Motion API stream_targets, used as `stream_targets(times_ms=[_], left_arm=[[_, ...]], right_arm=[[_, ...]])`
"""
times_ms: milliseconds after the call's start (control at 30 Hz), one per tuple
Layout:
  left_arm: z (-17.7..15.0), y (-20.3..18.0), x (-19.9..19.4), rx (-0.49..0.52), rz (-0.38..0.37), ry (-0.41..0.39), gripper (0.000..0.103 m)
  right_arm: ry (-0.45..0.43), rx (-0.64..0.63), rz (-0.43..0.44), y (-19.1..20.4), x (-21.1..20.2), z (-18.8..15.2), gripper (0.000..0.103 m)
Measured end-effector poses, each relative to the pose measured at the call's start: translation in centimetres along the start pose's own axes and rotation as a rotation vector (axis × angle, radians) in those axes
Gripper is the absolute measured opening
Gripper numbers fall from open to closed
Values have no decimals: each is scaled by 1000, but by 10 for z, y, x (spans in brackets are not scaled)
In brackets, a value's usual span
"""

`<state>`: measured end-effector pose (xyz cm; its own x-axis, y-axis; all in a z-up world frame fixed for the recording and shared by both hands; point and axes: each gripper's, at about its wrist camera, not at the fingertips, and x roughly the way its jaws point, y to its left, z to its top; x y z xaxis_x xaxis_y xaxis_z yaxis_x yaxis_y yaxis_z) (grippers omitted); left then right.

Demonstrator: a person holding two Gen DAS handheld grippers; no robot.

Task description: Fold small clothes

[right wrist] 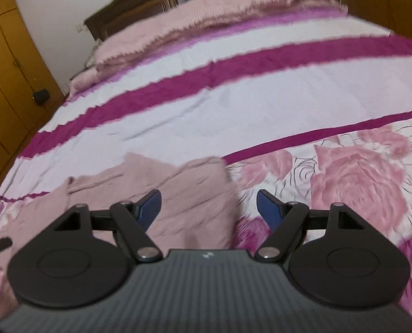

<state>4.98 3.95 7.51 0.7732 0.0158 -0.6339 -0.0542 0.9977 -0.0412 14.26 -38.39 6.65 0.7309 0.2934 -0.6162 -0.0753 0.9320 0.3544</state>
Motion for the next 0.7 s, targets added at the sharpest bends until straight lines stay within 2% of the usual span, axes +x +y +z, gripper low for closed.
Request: stream_targets(times_ms=[67,133,200,333,400,467,600,667,700], left_arm=[[-4,-3,7,9,6,17,29],[-7,-3,14,14,14,35,29],[-10,-2,21,16,26,51,29],[-16,-1,31,21,40,74,29],[-18,-1,34,27,43,68,29],[-20,-3,35,45,49,61,29],[-20,-5,36,68,53,55,30],[-21,-4,36,64,48,55,30],[-21,-4,35,61,45,54,30]], right_arm=[[57,29,38,-11,23,6,78],[135,58,126,-19,43,9,79],[153,59,205,-22,53,14,79],[242,124,467,-24,72,21,79],[260,151,569,-21,80,21,80],[224,175,612,-16,84,19,80],[171,276,646,-15,94,17,79],[153,261,636,-12,93,16,67],[147,252,628,-10,92,15,55]])
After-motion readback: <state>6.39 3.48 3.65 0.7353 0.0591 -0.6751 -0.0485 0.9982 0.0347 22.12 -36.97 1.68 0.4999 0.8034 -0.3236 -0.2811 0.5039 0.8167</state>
